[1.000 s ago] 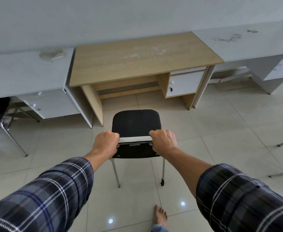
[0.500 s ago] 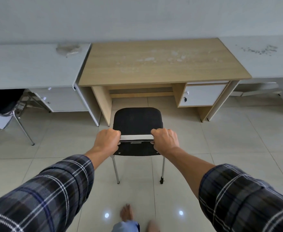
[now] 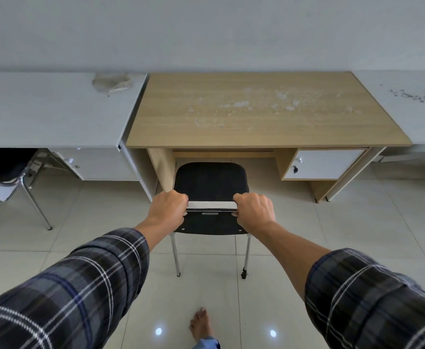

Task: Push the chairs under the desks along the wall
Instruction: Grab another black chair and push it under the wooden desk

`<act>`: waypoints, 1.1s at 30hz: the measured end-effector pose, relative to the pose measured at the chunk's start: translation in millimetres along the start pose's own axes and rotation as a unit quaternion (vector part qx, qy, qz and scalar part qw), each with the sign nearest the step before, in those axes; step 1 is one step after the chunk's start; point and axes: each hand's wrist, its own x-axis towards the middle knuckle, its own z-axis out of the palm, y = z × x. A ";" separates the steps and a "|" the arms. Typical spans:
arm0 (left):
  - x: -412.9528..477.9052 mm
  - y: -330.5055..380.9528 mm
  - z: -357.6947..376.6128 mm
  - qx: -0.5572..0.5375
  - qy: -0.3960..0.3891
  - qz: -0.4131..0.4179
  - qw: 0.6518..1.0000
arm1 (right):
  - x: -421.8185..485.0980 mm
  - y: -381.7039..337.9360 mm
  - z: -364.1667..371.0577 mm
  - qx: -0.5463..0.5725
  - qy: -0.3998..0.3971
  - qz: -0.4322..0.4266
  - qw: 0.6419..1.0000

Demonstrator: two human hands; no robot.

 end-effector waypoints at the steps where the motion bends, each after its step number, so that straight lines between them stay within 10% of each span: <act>1: 7.1 -5.8 -0.9 0.000 -0.003 0.002 1.000 | 8.7 -1.7 0.0 0.001 -0.001 0.002 1.000; 24: 67.3 -47.9 17.3 0.002 -0.067 0.042 0.997 | 77.2 0.9 2.0 0.145 -0.110 -0.051 0.982; 33: 71.6 -45.4 12.5 0.077 -0.089 -0.001 0.993 | 90.6 -5.8 8.6 0.009 -0.085 -0.056 0.995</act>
